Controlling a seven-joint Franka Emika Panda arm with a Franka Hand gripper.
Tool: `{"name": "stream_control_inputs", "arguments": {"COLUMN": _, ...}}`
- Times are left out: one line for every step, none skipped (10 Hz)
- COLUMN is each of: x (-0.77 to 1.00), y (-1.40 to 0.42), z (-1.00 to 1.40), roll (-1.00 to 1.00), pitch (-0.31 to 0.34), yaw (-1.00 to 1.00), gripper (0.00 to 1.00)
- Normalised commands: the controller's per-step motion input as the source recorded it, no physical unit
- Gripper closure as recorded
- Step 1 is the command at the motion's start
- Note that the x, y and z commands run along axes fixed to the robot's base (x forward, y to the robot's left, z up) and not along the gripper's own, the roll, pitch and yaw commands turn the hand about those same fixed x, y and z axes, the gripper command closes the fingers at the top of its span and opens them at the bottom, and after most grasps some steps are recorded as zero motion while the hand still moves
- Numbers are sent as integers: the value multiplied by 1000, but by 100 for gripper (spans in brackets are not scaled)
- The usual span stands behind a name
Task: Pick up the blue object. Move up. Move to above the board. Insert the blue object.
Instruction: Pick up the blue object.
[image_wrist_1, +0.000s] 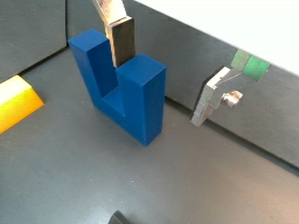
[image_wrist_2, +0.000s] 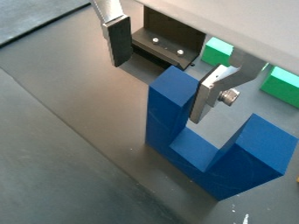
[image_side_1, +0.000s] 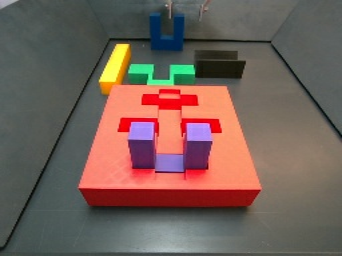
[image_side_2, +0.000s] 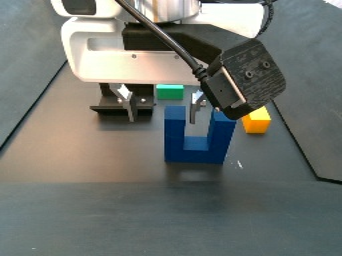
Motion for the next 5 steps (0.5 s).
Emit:
{"name": "stream_control_inputs", "arguments": {"x": 0, "y": 0, "z": 0, "roll": 0, "pitch": 0, "yaw": 0, "gripper": 0}}
{"name": "stream_control_inputs", "arguments": {"x": 0, "y": 0, "z": 0, "roll": 0, "pitch": 0, "yaw": 0, "gripper": 100}}
{"name": "stream_control_inputs", "arguments": {"x": 0, "y": 0, "z": 0, "roll": 0, "pitch": 0, "yaw": 0, "gripper": 100}}
{"name": "stream_control_inputs", "arguments": {"x": 0, "y": 0, "z": 0, "roll": 0, "pitch": 0, "yaw": 0, "gripper": 100}}
{"name": "stream_control_inputs", "arguments": {"x": 0, "y": 0, "z": 0, "roll": 0, "pitch": 0, "yaw": 0, "gripper": 100}}
